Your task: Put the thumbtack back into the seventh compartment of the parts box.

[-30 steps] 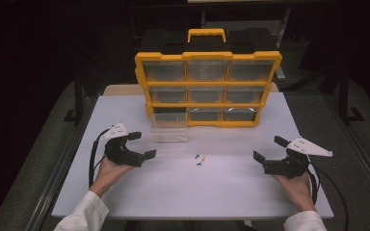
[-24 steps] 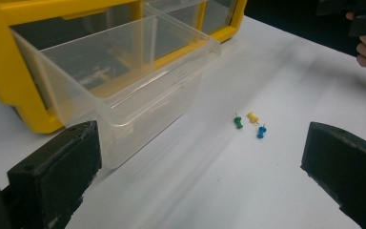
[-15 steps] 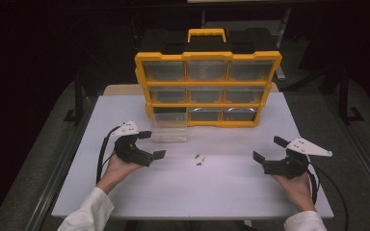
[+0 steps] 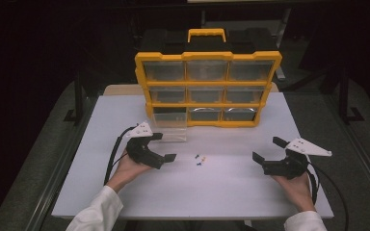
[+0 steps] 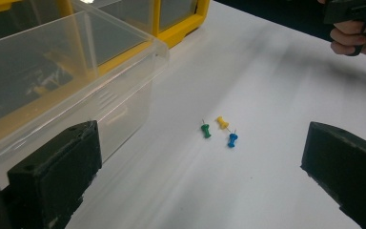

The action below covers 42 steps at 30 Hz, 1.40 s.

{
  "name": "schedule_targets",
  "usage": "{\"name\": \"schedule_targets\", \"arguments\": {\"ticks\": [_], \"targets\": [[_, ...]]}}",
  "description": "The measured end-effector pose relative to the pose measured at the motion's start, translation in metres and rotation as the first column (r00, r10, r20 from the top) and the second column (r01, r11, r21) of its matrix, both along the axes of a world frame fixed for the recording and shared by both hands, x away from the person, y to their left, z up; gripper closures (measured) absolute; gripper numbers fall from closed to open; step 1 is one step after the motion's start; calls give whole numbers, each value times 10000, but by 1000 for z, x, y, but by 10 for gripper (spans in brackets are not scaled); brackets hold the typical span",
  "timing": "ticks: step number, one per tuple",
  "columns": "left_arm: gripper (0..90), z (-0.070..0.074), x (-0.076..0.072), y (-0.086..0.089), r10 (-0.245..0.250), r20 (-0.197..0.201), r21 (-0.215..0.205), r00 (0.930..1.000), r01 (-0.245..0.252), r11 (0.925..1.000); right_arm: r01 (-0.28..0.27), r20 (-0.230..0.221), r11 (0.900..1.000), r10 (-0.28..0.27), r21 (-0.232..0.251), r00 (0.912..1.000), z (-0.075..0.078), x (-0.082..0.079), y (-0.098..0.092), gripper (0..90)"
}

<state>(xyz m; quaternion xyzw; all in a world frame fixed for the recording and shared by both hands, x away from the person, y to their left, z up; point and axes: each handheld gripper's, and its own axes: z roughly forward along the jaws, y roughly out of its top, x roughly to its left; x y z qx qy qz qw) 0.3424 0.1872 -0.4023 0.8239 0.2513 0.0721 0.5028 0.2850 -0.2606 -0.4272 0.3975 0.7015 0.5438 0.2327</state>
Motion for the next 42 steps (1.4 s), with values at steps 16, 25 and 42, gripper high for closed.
{"name": "schedule_targets", "arguments": {"ticks": [16,25,42], "targets": [[0,-3,7,-24,-430,-289,325,9987,439,9985,-136,-151,9999,136,5,9998,-1,0,1,0],[0,-8,8,-42,-854,-681,908,9940,914,9917,-182,-214,9998,181,-44,9996,-1,0,2,0],[0,-21,5,-80,-1200,-714,2042,9902,1323,9700,-283,-415,9996,280,-80,9987,-2,0,1,0]]}}
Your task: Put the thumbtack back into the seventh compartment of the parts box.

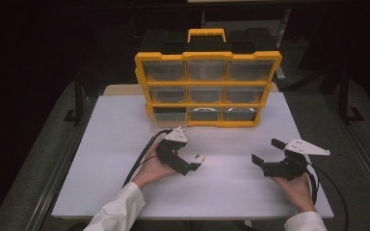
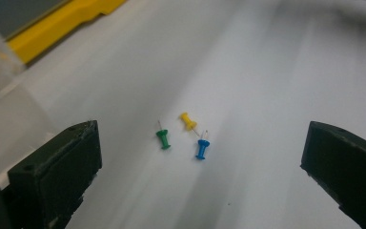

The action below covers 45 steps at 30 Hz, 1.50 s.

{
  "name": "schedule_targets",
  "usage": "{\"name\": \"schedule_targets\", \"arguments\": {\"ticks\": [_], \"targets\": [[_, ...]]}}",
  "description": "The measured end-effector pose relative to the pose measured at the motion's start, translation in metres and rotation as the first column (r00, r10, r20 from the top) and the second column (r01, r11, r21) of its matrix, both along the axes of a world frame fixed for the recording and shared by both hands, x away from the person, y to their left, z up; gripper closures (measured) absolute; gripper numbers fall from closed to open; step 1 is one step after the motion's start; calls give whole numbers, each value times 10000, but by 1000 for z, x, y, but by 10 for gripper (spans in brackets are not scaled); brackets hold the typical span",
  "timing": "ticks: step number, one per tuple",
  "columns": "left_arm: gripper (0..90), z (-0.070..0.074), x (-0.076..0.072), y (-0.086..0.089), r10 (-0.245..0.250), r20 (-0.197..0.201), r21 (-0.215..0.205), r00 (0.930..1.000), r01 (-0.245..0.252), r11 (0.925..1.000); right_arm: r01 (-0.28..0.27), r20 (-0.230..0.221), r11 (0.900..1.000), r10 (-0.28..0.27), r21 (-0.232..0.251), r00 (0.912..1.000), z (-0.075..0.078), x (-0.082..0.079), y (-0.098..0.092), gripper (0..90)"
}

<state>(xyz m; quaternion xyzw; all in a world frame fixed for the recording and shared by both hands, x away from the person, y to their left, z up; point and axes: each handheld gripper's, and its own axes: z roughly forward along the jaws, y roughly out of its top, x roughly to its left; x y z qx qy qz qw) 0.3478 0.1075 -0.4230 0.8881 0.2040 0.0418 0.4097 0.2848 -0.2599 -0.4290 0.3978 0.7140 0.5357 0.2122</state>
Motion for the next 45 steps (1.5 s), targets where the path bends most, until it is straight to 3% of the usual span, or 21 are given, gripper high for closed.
{"name": "schedule_targets", "arguments": {"ticks": [3,10,16,20,25,28,41,45], "targets": [[0,-4,0,-6,-157,-146,173,9998,160,9997,-20,-2,10000,20,16,10000,0,0,0,0],[0,-11,-2,-15,-225,-74,608,9997,229,9979,-13,-87,10000,13,19,10000,-1,-1,-1,0],[2,-14,1,-17,-196,-287,516,9994,211,9984,-17,-137,10000,18,81,9999,-1,0,-1,0],[151,-14,1,-18,-173,-200,424,9997,182,9989,-8,-137,9999,10,114,9999,-1,-1,-2,0],[243,-17,1,-22,-34,-120,751,9999,43,9972,-26,-123,9999,28,117,9999,-1,-1,-2,0],[344,-19,2,-23,57,-131,958,9999,-44,9954,-27,-128,9999,29,133,9999,-1,-2,-3,0],[623,-22,3,-24,-191,-383,1293,9991,239,9913,-4,-116,9999,5,103,9999,-1,-2,-3,0],[716,-22,2,-25,-260,-207,1492,9994,288,9884,88,8,9999,-88,89,10000,0,-3,-3,0]]}}
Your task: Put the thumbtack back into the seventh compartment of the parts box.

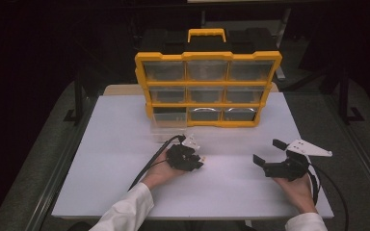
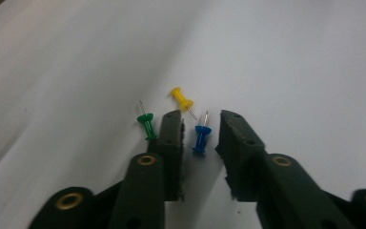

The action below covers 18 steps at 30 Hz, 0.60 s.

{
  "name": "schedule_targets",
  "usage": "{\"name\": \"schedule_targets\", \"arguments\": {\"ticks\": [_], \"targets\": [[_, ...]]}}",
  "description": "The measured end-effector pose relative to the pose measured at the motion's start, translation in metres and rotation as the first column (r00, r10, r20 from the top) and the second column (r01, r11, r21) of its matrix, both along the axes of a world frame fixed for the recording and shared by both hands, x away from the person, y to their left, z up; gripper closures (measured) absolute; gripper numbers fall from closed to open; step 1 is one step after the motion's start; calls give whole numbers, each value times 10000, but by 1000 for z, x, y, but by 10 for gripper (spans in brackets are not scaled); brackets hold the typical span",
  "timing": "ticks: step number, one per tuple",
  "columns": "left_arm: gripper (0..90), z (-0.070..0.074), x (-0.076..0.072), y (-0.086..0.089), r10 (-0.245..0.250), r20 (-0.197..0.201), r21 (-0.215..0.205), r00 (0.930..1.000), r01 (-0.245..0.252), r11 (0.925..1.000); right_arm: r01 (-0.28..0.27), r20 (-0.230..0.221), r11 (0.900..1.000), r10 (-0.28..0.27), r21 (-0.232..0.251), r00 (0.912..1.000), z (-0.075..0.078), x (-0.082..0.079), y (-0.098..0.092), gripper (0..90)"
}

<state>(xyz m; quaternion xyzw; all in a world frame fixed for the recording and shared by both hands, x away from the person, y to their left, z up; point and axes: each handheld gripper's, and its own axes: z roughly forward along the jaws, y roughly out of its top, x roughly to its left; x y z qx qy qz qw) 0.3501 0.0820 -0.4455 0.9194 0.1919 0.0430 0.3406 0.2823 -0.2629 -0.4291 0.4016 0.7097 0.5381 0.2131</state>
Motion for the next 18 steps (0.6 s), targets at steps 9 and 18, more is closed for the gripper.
{"name": "schedule_targets", "arguments": {"ticks": [9,18], "targets": [[857,2,3,2,-39,-177,-81,9998,37,10000,42,49,10000,-42,-12,10000,0,0,0,0],[859,25,1,14,187,106,-849,9998,-178,9962,-52,-88,9999,50,-150,9999,-2,1,3,0]]}}
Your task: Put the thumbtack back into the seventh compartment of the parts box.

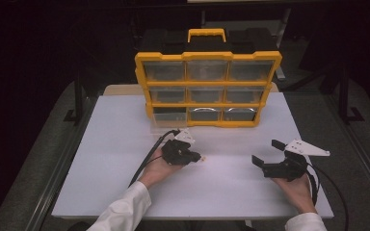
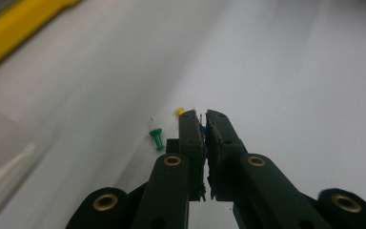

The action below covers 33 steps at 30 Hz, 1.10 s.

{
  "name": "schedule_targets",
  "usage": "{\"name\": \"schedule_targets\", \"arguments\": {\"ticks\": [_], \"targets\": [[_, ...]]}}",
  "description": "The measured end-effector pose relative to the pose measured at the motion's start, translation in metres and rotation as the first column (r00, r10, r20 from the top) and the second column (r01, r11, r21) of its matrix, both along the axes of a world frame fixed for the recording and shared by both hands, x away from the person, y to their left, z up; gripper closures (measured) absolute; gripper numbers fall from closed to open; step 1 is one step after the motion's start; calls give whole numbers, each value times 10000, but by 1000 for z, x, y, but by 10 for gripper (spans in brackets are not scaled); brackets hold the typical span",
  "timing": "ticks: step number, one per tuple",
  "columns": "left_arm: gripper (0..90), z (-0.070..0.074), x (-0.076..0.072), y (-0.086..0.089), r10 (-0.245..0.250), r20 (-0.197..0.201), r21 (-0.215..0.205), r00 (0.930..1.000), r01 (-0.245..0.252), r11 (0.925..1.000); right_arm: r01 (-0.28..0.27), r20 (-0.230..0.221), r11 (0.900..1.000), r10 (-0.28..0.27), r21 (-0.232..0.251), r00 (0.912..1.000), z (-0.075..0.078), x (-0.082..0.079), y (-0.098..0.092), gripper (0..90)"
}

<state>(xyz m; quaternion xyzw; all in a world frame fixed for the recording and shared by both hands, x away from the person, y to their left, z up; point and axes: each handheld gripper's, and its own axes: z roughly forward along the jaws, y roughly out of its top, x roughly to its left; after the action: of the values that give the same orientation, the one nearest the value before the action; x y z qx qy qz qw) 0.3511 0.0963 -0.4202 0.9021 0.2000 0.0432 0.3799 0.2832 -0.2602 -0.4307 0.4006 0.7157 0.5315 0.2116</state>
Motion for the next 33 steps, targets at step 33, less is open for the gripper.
{"name": "schedule_targets", "arguments": {"ticks": [33], "targets": [[858,74,34,79,2186,1001,-1409,9707,-2037,9688,57,-106,10000,-57,-2,9999,-1,1,-2,0]]}}
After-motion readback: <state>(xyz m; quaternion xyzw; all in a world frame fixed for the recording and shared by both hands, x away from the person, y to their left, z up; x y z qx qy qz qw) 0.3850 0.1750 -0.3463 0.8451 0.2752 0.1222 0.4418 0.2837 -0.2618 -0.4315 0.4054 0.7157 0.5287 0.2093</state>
